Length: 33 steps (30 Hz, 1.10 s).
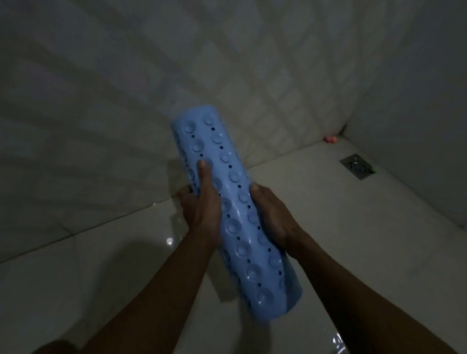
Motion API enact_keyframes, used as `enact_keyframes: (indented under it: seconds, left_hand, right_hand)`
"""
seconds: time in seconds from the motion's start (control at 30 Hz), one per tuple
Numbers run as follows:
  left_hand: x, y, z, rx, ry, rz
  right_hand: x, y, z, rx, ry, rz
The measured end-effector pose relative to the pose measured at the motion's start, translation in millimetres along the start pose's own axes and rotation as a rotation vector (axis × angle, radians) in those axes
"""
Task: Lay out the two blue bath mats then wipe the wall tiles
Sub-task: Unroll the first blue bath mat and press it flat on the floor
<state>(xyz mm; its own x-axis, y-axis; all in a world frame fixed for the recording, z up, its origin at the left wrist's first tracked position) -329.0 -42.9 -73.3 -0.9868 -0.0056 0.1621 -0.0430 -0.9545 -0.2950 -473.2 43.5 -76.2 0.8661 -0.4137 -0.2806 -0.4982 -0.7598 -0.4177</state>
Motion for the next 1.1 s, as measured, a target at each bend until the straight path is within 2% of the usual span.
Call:
enact_keyframes:
  seconds: [0.23,0.4,0.6,0.7,0.83,0.9,1.0,1.1]
  left_hand:
    - [101,-33,-47,-0.007,0.068,-0.096]
    - [167,-46,-82,0.005,0.023,-0.173]
    - [223,-61,-96,0.0,-0.003,-0.274]
    - [241,-74,-92,-0.011,-0.013,-0.259]
    - [246,-91,-90,-0.037,-0.002,-0.063]
    - [248,-93,-92,-0.072,-0.013,-0.019]
    - [246,-90,-94,-0.109,-0.01,-0.02]
    - [249,-80,-98,-0.095,-0.068,-0.113]
  right_hand:
    - [-90,26,63,0.006,0.135,-0.025]
    - [-153,56,85,-0.001,0.236,-0.045]
    - [-197,82,88,-0.023,0.283,-0.166]
    - [-213,92,88,-0.026,0.26,-0.226]
    - [-231,91,82,-0.031,0.305,-0.256]
    - [-234,93,76,-0.05,0.278,-0.269]
    - [-235,89,69,-0.045,0.25,-0.258]
    - [-240,82,60,-0.079,0.214,-0.209]
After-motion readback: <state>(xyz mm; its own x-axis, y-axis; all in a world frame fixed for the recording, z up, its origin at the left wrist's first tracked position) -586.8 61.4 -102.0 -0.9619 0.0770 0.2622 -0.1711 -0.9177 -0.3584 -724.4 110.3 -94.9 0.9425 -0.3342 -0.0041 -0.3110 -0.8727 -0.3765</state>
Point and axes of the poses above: each hand's wrist, its own y-axis towards the middle knuckle, its own x-axis out of the palm, z = x × y, the point moved 8 cm from there along y, towards the middle knuckle, and after that the axes turned 9 degrees about x, right-handed, at the moved point
